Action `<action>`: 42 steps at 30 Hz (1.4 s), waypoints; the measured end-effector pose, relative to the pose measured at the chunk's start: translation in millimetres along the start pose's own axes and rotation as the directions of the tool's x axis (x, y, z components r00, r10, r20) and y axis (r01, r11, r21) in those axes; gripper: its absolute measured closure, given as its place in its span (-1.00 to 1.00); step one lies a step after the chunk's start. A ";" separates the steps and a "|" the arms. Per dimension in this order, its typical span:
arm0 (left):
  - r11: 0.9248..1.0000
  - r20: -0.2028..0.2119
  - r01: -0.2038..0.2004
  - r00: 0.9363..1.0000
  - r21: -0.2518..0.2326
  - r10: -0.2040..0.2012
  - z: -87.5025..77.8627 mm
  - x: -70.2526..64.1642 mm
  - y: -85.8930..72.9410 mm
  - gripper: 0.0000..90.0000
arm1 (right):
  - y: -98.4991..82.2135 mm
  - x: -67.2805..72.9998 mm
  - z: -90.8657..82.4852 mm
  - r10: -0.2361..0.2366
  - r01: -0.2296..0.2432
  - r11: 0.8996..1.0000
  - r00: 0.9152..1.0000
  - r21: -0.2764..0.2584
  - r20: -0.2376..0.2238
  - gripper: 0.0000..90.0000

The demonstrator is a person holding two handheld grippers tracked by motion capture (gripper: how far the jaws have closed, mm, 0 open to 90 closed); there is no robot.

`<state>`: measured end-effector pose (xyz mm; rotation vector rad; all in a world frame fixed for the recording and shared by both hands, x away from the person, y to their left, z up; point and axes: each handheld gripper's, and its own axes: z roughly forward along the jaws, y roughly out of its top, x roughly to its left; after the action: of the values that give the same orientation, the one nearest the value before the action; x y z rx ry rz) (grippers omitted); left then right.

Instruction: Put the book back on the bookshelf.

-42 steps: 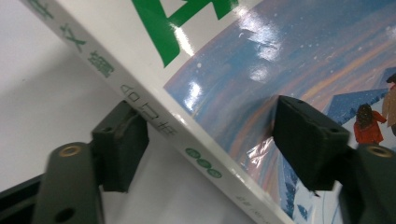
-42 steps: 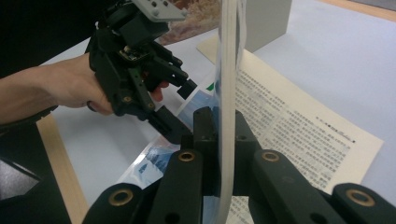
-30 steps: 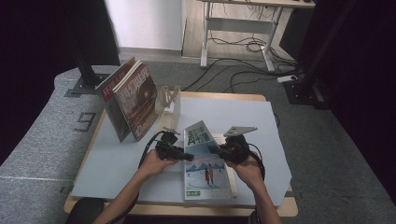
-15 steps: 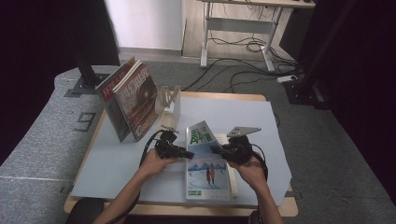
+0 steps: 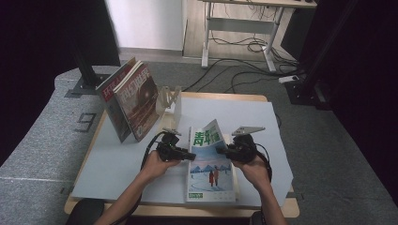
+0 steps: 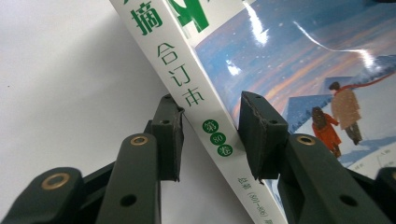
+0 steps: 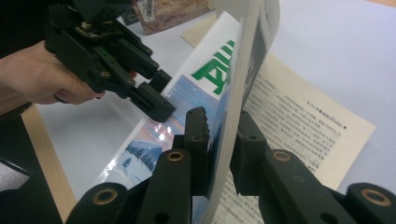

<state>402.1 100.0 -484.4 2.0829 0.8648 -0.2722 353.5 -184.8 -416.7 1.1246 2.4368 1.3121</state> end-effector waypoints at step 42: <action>0.861 -0.097 -0.404 0.914 -0.309 0.394 -69.9 -39.1 -0.1 0.64 | 23.6 -12.1 -22.9 0.022 -0.023 0.991 1.000 -0.130 -0.014 0.86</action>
<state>365.4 135.4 -422.5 1.9004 0.4366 0.1214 364.5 -200.2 -387.1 1.1166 2.3153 1.4655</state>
